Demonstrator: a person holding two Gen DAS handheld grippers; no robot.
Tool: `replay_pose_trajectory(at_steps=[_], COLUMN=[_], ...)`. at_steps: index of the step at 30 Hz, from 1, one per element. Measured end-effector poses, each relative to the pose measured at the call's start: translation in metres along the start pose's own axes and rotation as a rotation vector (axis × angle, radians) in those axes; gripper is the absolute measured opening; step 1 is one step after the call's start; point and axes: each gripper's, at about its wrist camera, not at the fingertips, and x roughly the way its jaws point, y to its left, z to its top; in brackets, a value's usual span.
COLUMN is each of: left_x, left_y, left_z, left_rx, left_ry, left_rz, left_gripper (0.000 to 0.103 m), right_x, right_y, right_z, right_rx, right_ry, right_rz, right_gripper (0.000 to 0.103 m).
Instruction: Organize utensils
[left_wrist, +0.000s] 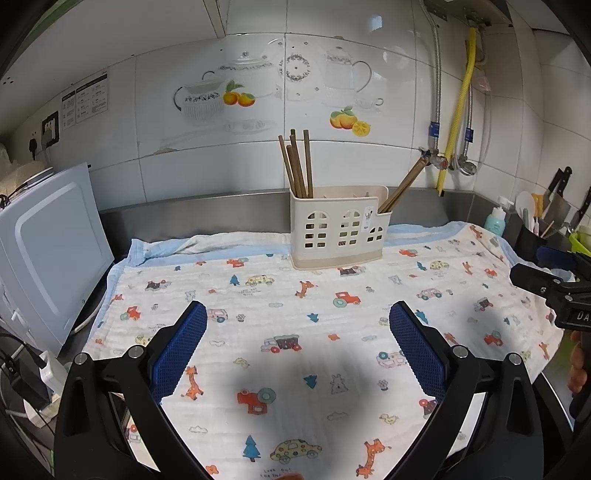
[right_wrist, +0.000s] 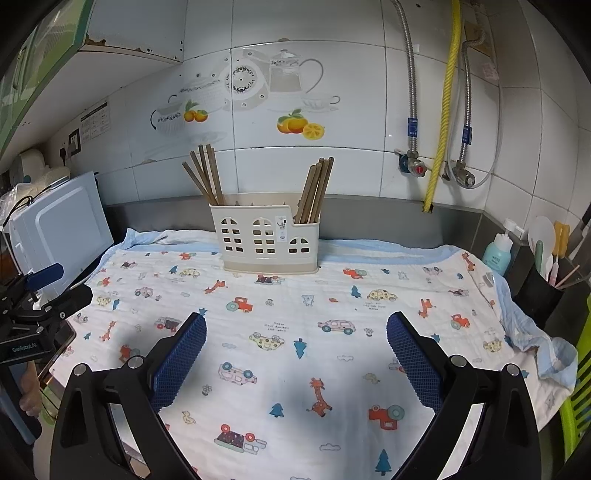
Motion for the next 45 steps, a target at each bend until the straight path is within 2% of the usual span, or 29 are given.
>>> replay_pose_trajectory(at_steps=[45], left_x=[0.005], left_y=[-0.012], left_z=[-0.005], left_rx=[0.011], left_ry=[0.026], left_rz=[-0.008], left_gripper=[0.098], right_x=[0.006], right_y=[-0.002], right_z=[-0.005], right_rx=[0.008], right_ry=[0.021], right_rz=[0.013], right_gripper=[0.095])
